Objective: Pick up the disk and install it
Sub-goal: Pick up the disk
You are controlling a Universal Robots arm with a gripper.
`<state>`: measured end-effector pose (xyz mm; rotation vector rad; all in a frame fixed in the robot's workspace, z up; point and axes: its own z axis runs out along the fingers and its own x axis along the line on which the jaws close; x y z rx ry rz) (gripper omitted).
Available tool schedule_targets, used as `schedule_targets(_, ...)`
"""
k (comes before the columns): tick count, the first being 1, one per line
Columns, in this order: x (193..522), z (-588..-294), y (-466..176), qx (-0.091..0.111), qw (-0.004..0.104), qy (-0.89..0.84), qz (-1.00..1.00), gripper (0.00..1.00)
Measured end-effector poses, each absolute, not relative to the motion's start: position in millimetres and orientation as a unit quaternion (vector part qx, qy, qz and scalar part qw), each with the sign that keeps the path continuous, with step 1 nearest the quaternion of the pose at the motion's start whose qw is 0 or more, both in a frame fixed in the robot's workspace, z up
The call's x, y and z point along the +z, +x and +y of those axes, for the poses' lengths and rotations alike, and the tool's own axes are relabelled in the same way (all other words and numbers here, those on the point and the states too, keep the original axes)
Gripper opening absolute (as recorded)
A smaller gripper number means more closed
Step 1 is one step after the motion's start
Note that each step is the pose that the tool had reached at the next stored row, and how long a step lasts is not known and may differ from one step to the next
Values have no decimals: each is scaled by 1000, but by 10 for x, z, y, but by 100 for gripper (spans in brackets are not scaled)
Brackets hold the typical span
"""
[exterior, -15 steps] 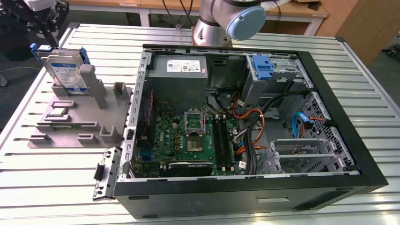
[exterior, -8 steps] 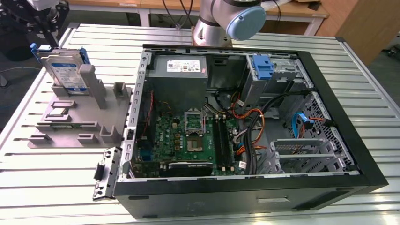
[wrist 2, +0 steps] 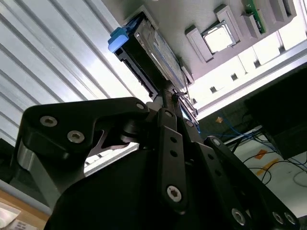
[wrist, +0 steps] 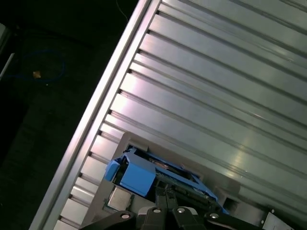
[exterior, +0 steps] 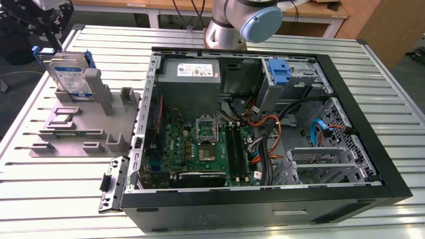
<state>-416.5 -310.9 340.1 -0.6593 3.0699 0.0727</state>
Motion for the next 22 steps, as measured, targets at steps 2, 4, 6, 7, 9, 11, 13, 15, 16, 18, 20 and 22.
schedule_targets(2,3401,-3109,-4165,23,0,-217,976,10)
schedule_targets(4,3400,-3109,-4165,23,0,-224,974,10)
schedule_targets(6,3400,-3109,-4165,23,0,-232,973,10)
schedule_targets(7,3400,-3108,-4165,23,0,-236,972,10)
schedule_targets(9,3399,-3108,-4165,23,0,-244,969,10)
schedule_targets(11,3398,-3109,-4165,23,-1,-253,967,10)
schedule_targets(13,3397,-3109,-4165,23,-1,-261,965,10)
schedule_targets(15,3397,-3109,-4165,23,-1,-269,963,10)
schedule_targets(16,3397,-3109,-4165,23,-1,-273,962,10)
schedule_targets(18,3397,-3109,-4165,23,-1,-279,960,10)
schedule_targets(20,3397,-3109,-4165,23,-1,-285,958,10)
schedule_targets(22,3397,-3109,-4165,23,-1,-290,957,10)
